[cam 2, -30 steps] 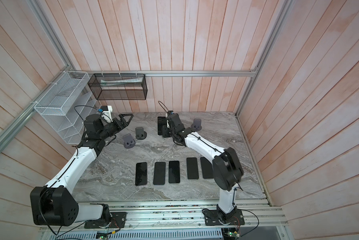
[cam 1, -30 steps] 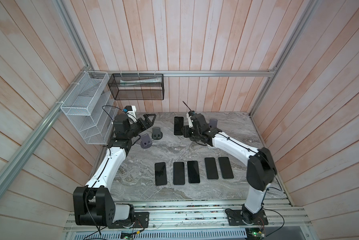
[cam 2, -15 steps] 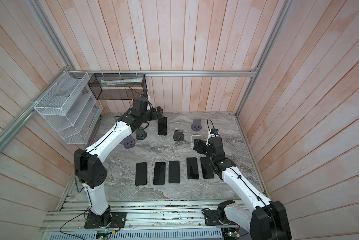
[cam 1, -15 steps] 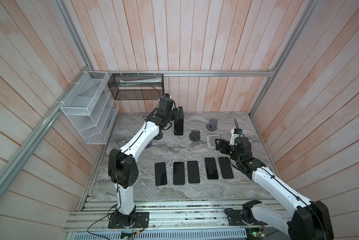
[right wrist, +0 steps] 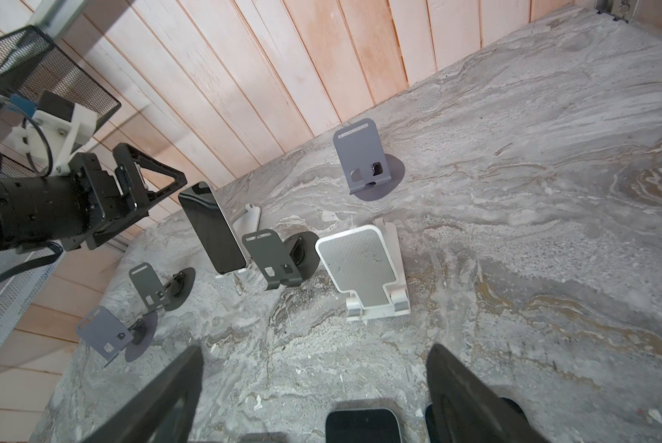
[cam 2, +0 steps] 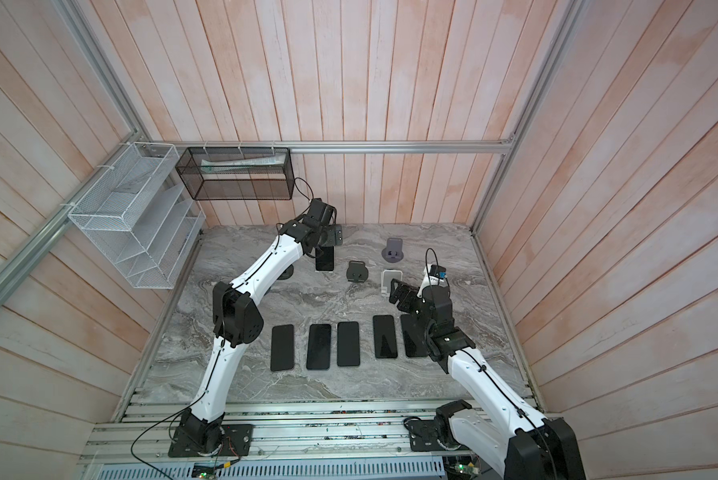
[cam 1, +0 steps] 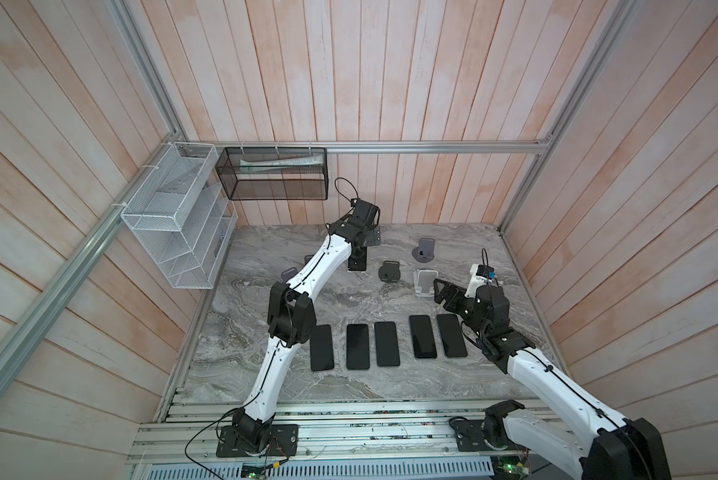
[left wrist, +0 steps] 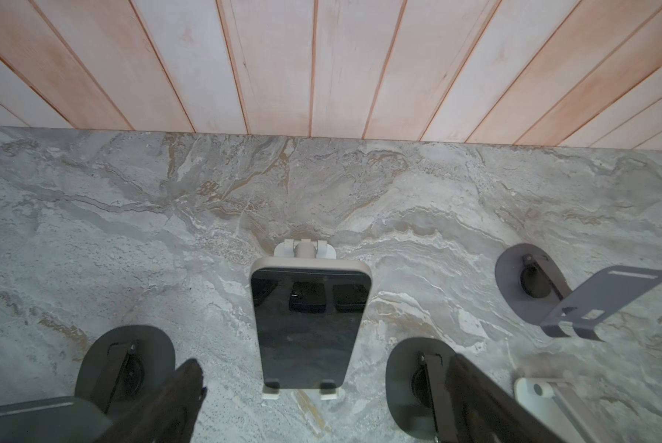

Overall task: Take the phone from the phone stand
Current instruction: 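Reach the left gripper to the black phone on the white stand while the right withdraws, then close the left gripper on the top edge of the black phone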

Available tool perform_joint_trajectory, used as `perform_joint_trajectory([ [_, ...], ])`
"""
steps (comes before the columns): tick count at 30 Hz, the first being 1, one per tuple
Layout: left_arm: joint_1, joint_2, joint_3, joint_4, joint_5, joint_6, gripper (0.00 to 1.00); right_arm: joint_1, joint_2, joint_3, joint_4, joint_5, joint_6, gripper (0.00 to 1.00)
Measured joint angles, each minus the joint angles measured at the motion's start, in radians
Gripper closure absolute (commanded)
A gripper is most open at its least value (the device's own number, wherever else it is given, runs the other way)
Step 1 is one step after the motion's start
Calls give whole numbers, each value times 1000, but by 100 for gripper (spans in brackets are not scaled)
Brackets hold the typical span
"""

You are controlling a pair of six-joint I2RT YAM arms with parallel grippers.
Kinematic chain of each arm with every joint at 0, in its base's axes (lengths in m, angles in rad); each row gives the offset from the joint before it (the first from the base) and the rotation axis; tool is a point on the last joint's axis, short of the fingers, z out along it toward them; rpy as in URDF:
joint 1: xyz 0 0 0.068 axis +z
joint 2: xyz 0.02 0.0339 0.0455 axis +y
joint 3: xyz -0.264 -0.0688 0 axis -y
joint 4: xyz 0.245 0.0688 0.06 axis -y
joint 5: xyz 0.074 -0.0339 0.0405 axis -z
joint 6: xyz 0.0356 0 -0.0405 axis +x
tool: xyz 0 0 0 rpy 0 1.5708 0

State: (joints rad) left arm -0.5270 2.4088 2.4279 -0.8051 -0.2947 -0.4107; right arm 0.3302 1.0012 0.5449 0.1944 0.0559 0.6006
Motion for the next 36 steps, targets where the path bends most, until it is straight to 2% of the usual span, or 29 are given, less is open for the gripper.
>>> perform_joint_trajectory([
  [13, -5, 45, -41, 81, -10, -2, 0, 0, 3, -12, 32, -29, 14, 8],
  [36, -18, 77, -117, 250, -141, 15, 4, 0, 59, -33, 76, -87, 27, 9],
])
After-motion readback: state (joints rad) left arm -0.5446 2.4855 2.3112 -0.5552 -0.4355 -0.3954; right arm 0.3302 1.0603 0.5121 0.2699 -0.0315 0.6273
